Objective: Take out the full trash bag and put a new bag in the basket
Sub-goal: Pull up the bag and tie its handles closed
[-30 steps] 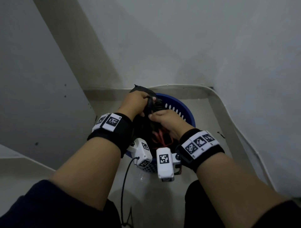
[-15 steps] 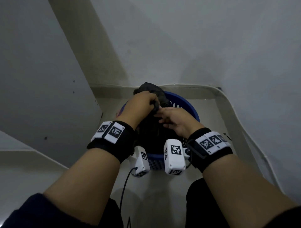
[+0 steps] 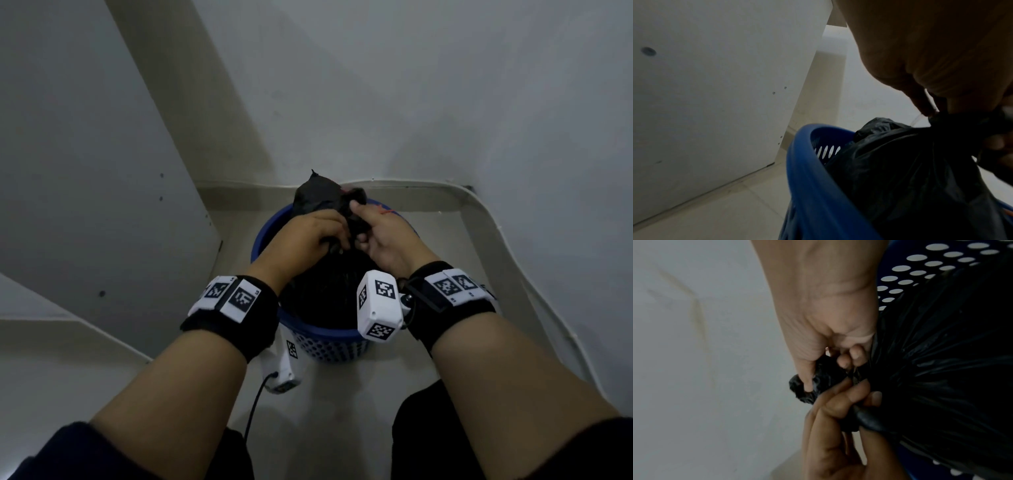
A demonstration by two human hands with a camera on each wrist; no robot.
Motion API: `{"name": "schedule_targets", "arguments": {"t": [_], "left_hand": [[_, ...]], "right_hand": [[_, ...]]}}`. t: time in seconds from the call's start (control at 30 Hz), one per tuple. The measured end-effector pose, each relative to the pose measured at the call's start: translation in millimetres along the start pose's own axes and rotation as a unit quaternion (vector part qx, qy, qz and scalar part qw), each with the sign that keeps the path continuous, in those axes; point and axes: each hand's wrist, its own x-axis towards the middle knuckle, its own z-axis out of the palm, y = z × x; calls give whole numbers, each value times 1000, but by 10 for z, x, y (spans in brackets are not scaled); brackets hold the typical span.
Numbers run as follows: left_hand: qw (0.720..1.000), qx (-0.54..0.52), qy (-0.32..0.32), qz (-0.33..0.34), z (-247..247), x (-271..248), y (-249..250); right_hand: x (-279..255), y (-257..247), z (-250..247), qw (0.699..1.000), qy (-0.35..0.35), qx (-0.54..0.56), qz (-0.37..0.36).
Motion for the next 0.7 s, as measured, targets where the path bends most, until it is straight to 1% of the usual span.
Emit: {"name": "schedule_targets", "arguments": {"t": [0.07, 0.1, 0.13, 0.17, 0.23, 0.3, 0.33, 0.37, 0.4, 0.43, 0.47, 0.5, 0.53, 0.57, 0.6, 0.63, 0.67, 0.7], "left_hand": [[991, -80, 88, -54, 58, -45, 22], [978, -126, 133, -99, 100, -62, 43], [958, -175, 169, -152, 147, -68, 59], [934, -224, 191, -204, 195, -68, 73], [888, -298, 210, -279, 267, -60, 104], [855, -324, 227, -336, 282, -42, 117], [842, -328, 234, -359, 287, -34, 108], [832, -328, 240, -378, 287, -26, 99], [826, -326, 244, -390, 294, -18, 81], [825, -321, 243, -397, 289, -9, 88], [827, -316, 240, -399, 287, 5, 92], [830, -313, 236, -396, 279, 23, 99], [835, -312, 232, -390, 272, 39, 102], [838, -312, 230, -384, 264, 54, 109], [840, -314, 231, -378, 254, 65, 112], [843, -313, 229, -374, 247, 70, 113], [847, -307, 225, -371, 246, 71, 98], [852, -294, 218, -375, 245, 71, 86]], "right_hand": [[9, 2, 20, 998, 17, 66, 12], [5, 7, 30, 995, 23, 98, 17], [-7, 10, 43, 992, 24, 126, 21], [-21, 11, 49, 989, 21, 144, 23], [-75, -7, 40, 988, 0, 156, 16], [-144, -51, -9, 993, -7, 116, 12], [-186, -83, -41, 998, 10, 63, 14], [-215, -115, -79, 999, 43, -7, 10], [-239, -150, -104, 993, 86, -83, -12], [-251, -175, -121, 976, 137, -163, -56], [-254, -189, -130, 944, 187, -244, -120], [-256, -192, -121, 902, 226, -313, -195], [-270, -186, -91, 864, 248, -352, -259], [-288, -175, -55, 842, 260, -364, -301], [-302, -162, -31, 835, 268, -353, -326], [-293, -149, -26, 838, 274, -332, -336], [-297, -152, -29, 844, 280, -316, -331], [-287, -159, -54, 853, 284, -314, -306]]}}
